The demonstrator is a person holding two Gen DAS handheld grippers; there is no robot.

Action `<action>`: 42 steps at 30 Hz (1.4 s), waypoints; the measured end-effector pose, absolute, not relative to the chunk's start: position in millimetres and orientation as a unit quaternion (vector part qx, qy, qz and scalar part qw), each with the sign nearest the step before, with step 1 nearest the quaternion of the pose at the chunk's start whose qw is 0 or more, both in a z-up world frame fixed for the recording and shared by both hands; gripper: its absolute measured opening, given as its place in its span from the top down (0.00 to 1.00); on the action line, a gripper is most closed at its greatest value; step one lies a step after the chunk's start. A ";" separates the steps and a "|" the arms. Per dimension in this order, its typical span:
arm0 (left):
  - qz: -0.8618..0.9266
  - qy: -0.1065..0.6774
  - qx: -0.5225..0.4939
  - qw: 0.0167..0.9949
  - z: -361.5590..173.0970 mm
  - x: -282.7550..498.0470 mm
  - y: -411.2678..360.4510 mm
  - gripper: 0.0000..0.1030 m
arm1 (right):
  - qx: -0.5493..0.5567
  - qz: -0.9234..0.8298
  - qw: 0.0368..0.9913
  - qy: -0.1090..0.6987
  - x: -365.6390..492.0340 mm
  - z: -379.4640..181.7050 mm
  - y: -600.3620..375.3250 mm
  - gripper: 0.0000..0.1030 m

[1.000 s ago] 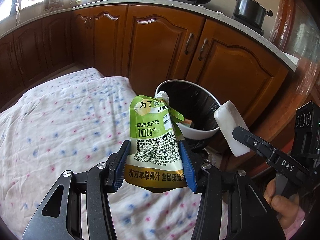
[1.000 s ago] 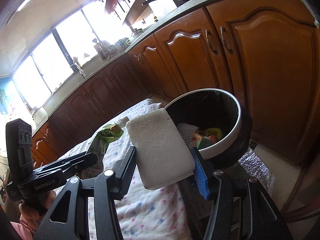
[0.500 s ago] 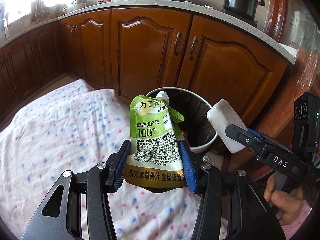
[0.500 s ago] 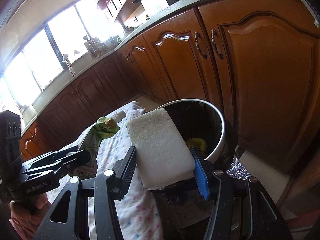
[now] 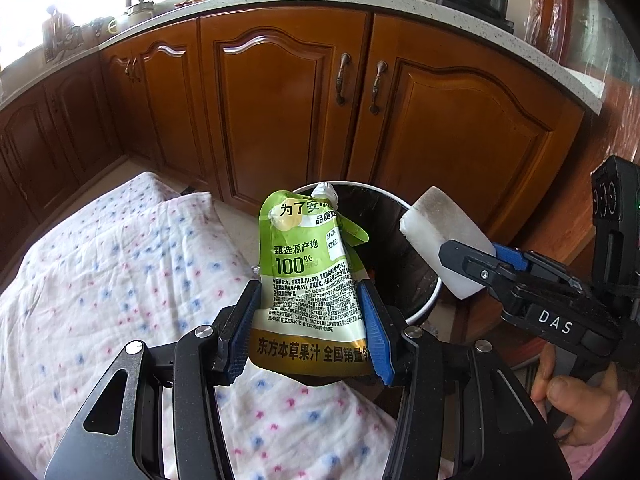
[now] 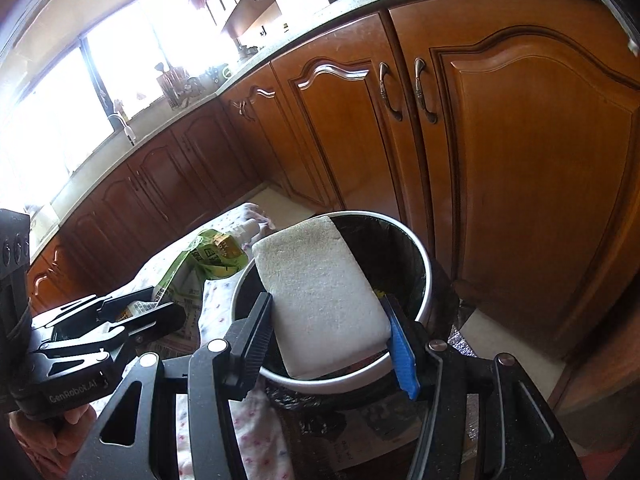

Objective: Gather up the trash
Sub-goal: 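Carry juice pouch and sponge over the bin and open both tools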

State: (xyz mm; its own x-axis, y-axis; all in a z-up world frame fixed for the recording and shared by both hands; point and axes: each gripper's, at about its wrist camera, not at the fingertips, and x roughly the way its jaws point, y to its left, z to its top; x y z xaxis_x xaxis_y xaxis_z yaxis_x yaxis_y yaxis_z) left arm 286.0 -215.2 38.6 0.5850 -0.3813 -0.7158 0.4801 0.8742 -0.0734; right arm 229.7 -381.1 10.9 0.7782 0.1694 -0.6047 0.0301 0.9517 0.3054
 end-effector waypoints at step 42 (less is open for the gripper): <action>-0.245 0.476 0.100 0.839 4.9 344.5 -253.1 0.50 | 0.138 0.010 0.906 0.400 269.2 -9.1 -390.8 0.32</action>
